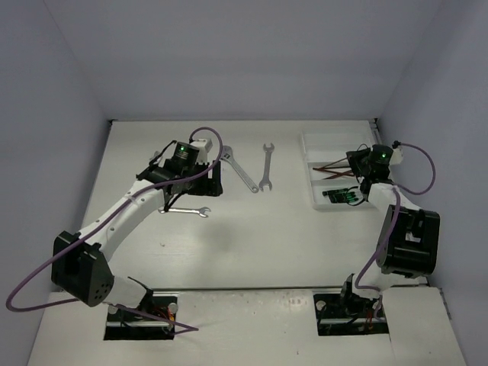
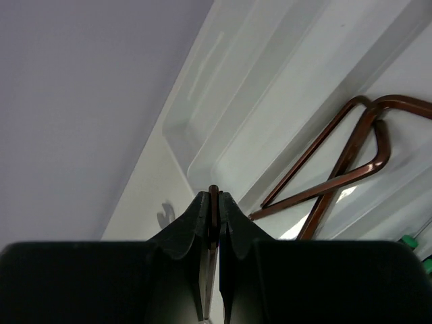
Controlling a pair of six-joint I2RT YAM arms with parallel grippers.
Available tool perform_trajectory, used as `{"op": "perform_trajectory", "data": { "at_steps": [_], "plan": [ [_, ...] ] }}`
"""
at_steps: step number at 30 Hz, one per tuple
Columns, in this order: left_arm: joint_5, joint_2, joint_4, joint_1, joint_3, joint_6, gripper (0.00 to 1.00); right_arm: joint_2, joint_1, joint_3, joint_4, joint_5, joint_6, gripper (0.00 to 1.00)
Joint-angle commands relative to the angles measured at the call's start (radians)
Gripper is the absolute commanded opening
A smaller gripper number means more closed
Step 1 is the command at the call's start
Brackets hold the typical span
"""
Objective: Sort the tools into containers
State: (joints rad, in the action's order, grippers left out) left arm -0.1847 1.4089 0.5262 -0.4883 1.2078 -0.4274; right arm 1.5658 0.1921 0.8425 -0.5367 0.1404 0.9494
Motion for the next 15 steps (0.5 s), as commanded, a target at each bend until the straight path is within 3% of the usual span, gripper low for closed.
{"op": "perform_trajectory", "data": {
  "at_steps": [1,8,15],
  "plan": [
    [0.039,-0.080,0.001,0.007,-0.012,-0.005,0.70,0.058,0.015,0.028,-0.128,-0.116,0.112,0.00],
    [0.070,-0.123,0.027,0.008,-0.046,-0.007,0.70,0.163,0.017,0.064,-0.132,-0.182,0.119,0.04],
    [0.102,-0.137,0.048,0.008,-0.057,-0.017,0.70,0.171,0.020,0.060,-0.123,-0.177,0.101,0.38]
  ]
}}
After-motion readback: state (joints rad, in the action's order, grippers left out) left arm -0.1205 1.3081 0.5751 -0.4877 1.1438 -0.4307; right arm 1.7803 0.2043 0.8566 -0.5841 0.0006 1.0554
